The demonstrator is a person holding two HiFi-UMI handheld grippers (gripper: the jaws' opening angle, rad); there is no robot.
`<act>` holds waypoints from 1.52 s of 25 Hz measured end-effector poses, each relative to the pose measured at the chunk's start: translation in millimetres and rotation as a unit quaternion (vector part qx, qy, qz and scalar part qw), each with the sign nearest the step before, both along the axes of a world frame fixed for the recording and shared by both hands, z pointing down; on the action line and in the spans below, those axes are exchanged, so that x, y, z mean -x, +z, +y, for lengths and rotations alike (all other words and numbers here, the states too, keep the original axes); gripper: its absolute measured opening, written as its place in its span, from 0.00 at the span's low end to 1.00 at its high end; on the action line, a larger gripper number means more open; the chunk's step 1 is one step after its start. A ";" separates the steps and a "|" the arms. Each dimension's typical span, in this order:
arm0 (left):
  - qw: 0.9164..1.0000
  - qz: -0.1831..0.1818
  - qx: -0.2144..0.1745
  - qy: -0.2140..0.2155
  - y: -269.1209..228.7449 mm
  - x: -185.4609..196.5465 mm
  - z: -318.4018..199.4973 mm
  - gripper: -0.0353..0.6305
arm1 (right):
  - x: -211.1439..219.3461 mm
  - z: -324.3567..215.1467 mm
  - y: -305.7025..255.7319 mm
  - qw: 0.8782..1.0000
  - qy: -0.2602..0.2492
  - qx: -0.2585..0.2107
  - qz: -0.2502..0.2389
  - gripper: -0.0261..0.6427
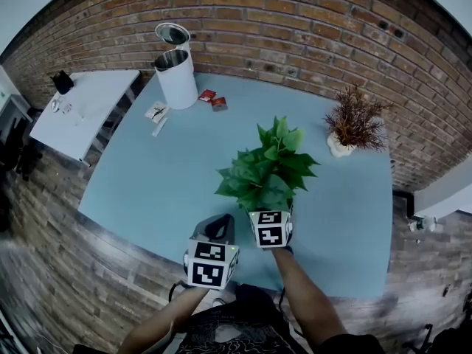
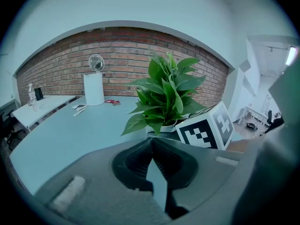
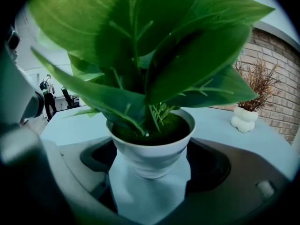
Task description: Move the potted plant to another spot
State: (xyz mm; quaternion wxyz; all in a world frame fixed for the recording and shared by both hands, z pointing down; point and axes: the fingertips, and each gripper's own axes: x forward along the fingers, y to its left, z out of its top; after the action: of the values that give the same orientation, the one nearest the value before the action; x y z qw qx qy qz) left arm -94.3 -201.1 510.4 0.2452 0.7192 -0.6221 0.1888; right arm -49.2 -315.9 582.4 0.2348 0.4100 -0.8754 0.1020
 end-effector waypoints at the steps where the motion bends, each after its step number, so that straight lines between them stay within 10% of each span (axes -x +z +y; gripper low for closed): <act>1: 1.000 0.000 0.000 0.000 0.7 -1.7 1.5 0.05 | -2.5 1.4 1.3 1.000 0.001 0.000 0.000 0.73; 38: 0.997 0.030 0.005 0.069 4.1 -57.9 32.1 0.05 | -81.0 58.1 -4.6 0.997 0.074 0.018 0.019 0.73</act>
State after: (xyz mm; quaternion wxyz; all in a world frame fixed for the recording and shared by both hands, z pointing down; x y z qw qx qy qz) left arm -36.4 -169.0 514.6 0.2539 0.7644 -0.5625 0.1865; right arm 31.9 -257.8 577.8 0.2505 0.4712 -0.8361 0.1269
